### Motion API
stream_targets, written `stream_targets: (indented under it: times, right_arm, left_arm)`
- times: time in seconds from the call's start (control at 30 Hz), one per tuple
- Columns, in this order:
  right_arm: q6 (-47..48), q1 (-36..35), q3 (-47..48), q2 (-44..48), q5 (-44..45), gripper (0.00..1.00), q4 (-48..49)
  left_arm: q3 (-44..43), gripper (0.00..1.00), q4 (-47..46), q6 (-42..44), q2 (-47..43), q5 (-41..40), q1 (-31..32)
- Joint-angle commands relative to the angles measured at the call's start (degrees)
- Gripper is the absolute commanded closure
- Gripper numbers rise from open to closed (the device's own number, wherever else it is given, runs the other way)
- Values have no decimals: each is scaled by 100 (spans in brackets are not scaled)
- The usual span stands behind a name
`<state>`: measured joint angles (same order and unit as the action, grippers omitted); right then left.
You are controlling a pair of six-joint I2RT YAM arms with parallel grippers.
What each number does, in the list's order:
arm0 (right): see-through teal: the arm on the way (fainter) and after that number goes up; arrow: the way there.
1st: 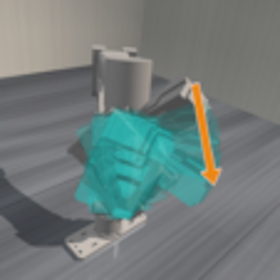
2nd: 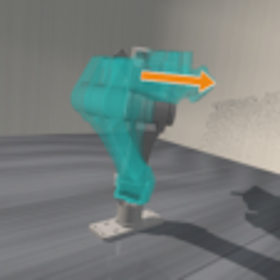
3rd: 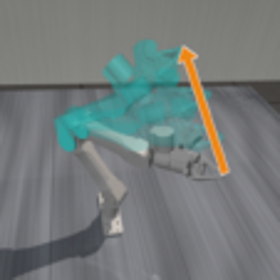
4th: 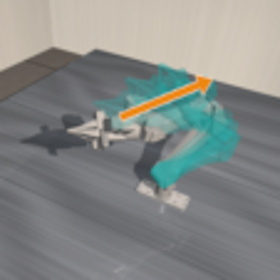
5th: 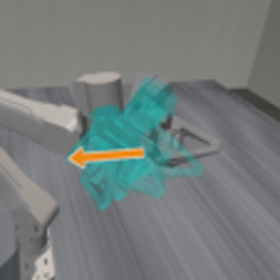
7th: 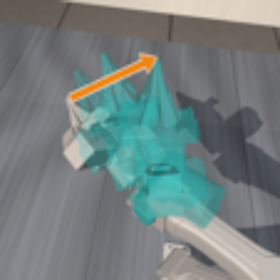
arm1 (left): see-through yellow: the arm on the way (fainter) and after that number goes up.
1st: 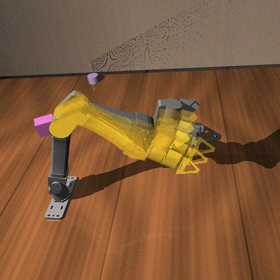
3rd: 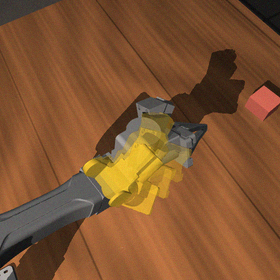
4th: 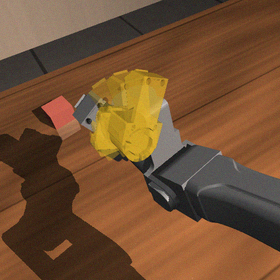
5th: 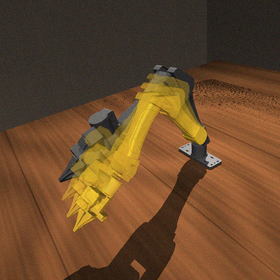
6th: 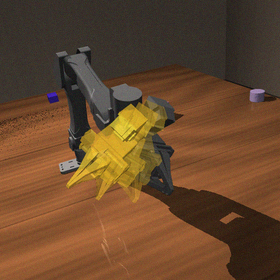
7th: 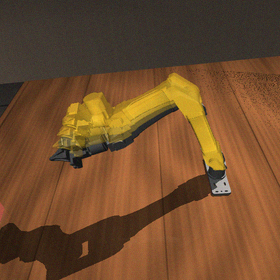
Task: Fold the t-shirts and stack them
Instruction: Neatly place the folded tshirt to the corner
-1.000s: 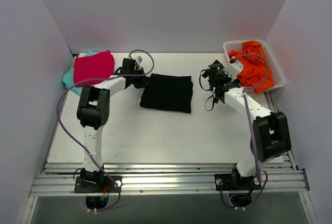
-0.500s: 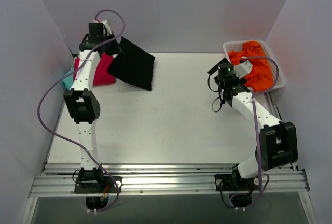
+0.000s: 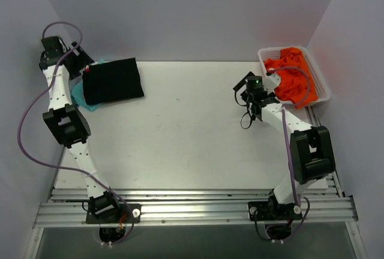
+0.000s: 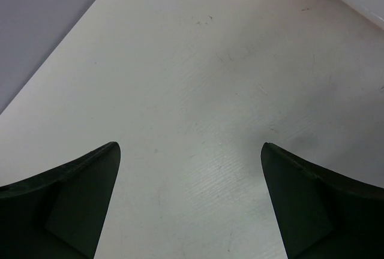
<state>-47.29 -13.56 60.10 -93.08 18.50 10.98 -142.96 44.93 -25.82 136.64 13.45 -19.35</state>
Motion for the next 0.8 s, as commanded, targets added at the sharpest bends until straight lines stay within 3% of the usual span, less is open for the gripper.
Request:
stream_targets:
  times: [0.0, 0.2, 0.33, 0.37, 0.4, 0.5, 0.53, 0.63, 0.77]
  right_arm:
    - [123, -41, 187, -61, -39, 0, 159]
    - [307, -357, 204, -18, 311, 1, 141]
    - [1132, -1085, 73, 272, 601, 3, 781]
    - [1639, -1540, -49, 455, 698, 3, 1122]
    - [1905, -1796, -120, 553, 1151, 3, 1308]
    - [2776, -2545, -428, 729, 1629, 1, 2126]
    - [2786, -2598, -368, 634, 1595, 0, 1901]
    - [2462, -2634, 256, 266, 1402, 0, 1032]
    - [2531, -2836, 538, 114, 1366, 0, 1028]
  left_arm:
    - [653, 6, -790, -326, -539, -18, 177]
    - [2312, 6, -1679, -476, -2060, -246, 475]
    - [3474, 6, -2110, -222, -3167, -615, 1160]
    - [3746, 6, -2215, -73, -3387, -746, 1345]
    - [4053, 6, -2416, 207, -3885, -1191, 1529]
    - [5616, 6, -3056, 402, -4960, -1915, 2065]
    - [6543, 6, -3278, 411, -5232, -1830, 2059]
    - [8171, 6, -3859, 385, -6217, -2013, 2006]
    - [9615, 6, -4387, 359, -7814, -2399, 2014]
